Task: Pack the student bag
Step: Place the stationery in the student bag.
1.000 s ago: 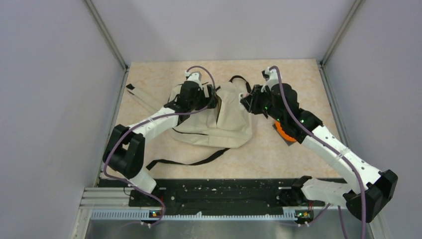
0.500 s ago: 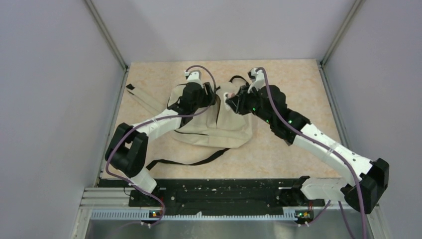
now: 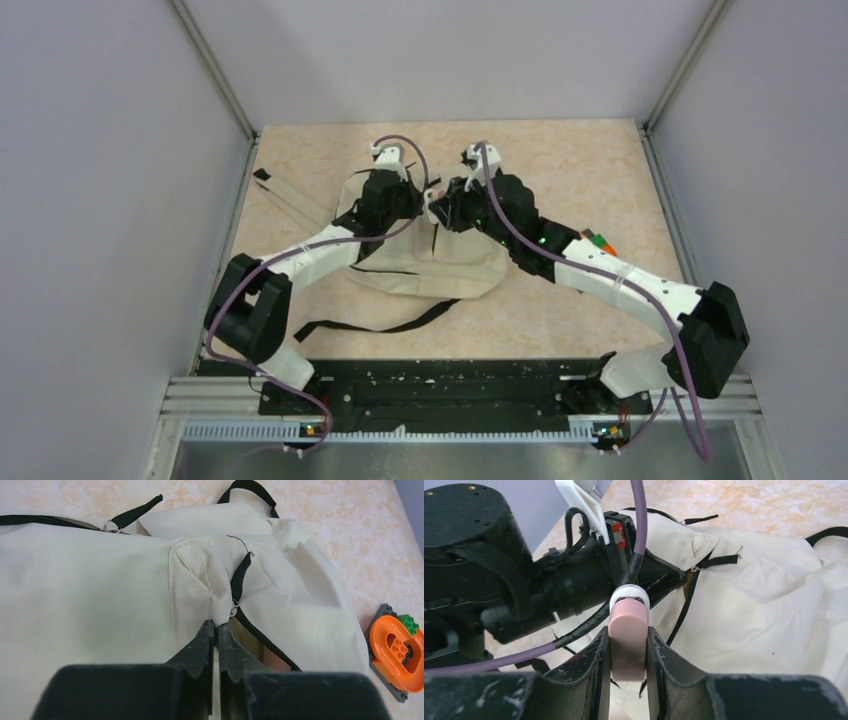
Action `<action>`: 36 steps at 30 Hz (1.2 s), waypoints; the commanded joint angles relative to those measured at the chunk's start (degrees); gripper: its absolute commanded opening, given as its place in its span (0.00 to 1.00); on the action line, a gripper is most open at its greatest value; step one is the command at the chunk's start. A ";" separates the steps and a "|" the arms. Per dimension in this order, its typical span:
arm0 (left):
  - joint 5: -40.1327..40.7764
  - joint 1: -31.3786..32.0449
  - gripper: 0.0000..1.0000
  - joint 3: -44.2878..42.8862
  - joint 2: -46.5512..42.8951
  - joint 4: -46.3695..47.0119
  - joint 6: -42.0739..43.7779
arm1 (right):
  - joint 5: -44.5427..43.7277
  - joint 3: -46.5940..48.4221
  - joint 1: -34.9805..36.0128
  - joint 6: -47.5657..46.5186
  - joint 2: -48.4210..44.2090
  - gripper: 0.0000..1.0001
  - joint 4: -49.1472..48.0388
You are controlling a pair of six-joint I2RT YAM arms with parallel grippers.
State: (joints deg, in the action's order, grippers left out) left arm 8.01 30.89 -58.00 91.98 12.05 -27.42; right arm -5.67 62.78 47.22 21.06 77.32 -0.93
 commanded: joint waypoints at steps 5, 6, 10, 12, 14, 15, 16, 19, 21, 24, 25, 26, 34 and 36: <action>-5.19 -0.26 0.00 3.52 -10.72 1.24 6.02 | -4.96 -0.64 2.26 -1.53 3.40 0.00 -13.09; -6.52 -0.23 0.00 3.32 -11.29 0.49 6.78 | -5.39 -0.79 2.34 -1.27 3.87 0.00 -13.63; -11.45 -0.22 0.00 1.66 -11.74 -2.89 9.67 | -7.78 -3.75 2.35 1.24 3.77 0.00 -16.87; -13.56 -0.36 0.00 0.75 -11.71 -4.54 11.28 | -8.18 -6.67 2.39 2.58 1.98 0.00 -19.95; -15.61 -0.43 0.00 -0.44 -11.58 -6.49 12.32 | -7.83 -8.14 2.35 3.12 0.85 0.00 -21.26; -16.28 -0.51 0.00 -1.11 -11.62 -7.38 12.39 | -7.24 -8.13 2.36 2.85 0.79 0.00 -21.12; -17.07 -0.58 0.00 -1.67 -11.71 -8.23 12.32 | -6.25 -7.85 2.39 2.31 1.01 0.00 -20.90; -19.07 -0.80 0.00 -3.49 -12.00 -10.80 11.84 | -1.90 -5.73 2.48 0.90 3.36 0.00 -18.94; -20.03 -1.08 0.00 -5.03 -12.00 -14.04 11.56 | 0.12 -5.12 2.88 0.78 4.89 0.00 -18.69; -20.81 -1.56 0.00 -6.40 -12.09 -16.31 11.13 | 2.61 -4.61 3.86 0.24 7.06 0.00 -18.32; -21.10 -1.69 0.00 -6.62 -12.16 -16.67 11.04 | 2.58 -4.68 4.25 0.09 7.62 0.00 -18.17; -21.33 -1.80 0.00 -6.86 -12.30 -16.88 10.92 | 2.36 -4.85 4.63 0.07 8.07 0.00 -17.80; -21.62 -2.80 0.00 -7.25 -13.19 -17.53 10.80 | -5.36 -7.13 5.16 -0.61 7.99 0.00 -13.54; -21.89 -3.06 0.00 -7.45 -13.32 -17.85 10.81 | -7.48 -7.39 5.25 -1.63 7.90 0.00 -12.19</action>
State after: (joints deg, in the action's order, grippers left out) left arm -10.13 27.94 -61.98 82.43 -7.33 -16.25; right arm -9.21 55.20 51.24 21.34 85.65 -14.13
